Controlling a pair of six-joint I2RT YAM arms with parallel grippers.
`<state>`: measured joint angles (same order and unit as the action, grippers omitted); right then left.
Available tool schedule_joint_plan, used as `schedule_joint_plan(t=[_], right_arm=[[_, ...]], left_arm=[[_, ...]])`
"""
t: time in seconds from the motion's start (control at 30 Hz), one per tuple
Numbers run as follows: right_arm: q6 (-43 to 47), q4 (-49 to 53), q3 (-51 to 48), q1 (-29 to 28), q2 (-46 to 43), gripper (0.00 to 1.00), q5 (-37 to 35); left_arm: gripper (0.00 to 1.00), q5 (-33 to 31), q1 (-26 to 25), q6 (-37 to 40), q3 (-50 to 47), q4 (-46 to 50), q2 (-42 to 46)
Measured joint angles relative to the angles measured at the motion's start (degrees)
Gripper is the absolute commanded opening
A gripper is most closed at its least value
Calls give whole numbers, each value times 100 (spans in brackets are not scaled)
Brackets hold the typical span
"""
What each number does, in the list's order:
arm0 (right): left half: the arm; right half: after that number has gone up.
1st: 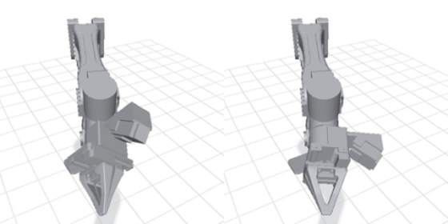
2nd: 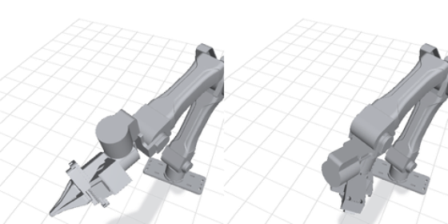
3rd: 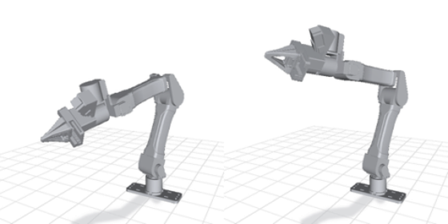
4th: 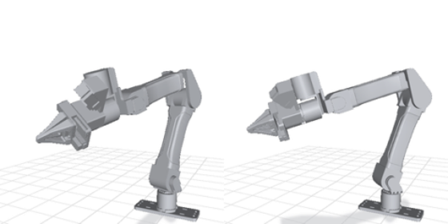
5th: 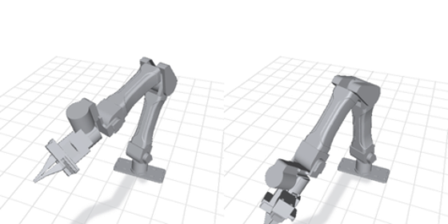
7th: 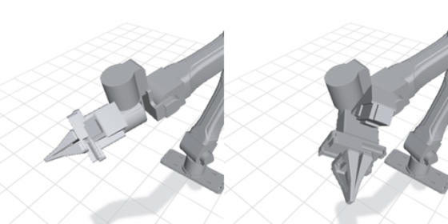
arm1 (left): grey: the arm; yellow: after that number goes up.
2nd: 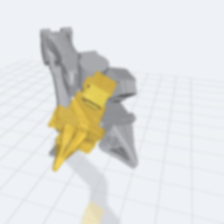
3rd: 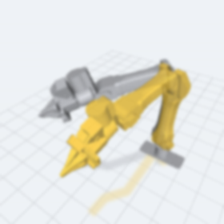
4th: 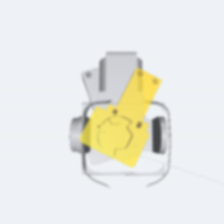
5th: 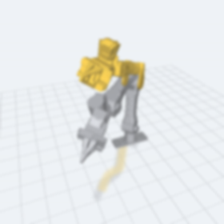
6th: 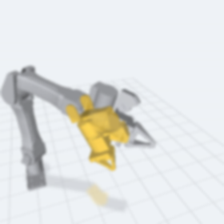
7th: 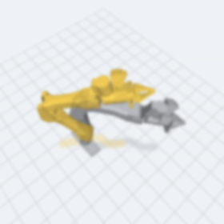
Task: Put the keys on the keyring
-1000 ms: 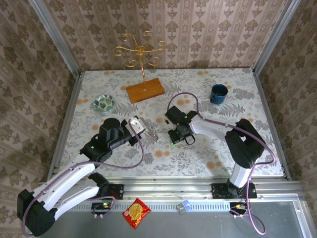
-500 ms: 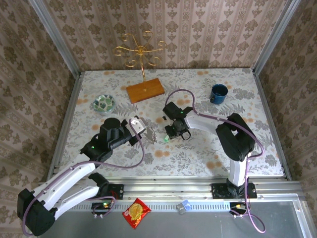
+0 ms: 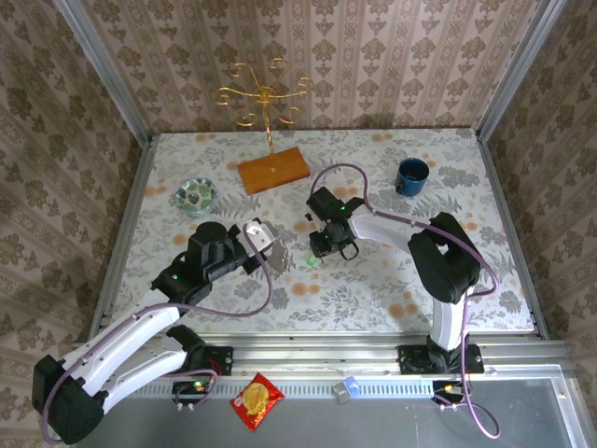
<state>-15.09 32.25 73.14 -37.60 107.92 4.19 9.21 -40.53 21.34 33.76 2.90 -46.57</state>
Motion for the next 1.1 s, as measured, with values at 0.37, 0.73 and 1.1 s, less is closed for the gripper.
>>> schedule_joint_plan(t=[0.37,0.73,1.1], right_arm=[[-1266,-723,-153,411,13,31,680],[-1845,-804,-299,413,179,31,704],[-1967,-855,-422,424,199,25,872]], left_arm=[[0,-2,0,-2,-35,-120,0],[0,-2,0,-2,-35,-131,0],[0,-2,0,-2,-79,-212,2]])
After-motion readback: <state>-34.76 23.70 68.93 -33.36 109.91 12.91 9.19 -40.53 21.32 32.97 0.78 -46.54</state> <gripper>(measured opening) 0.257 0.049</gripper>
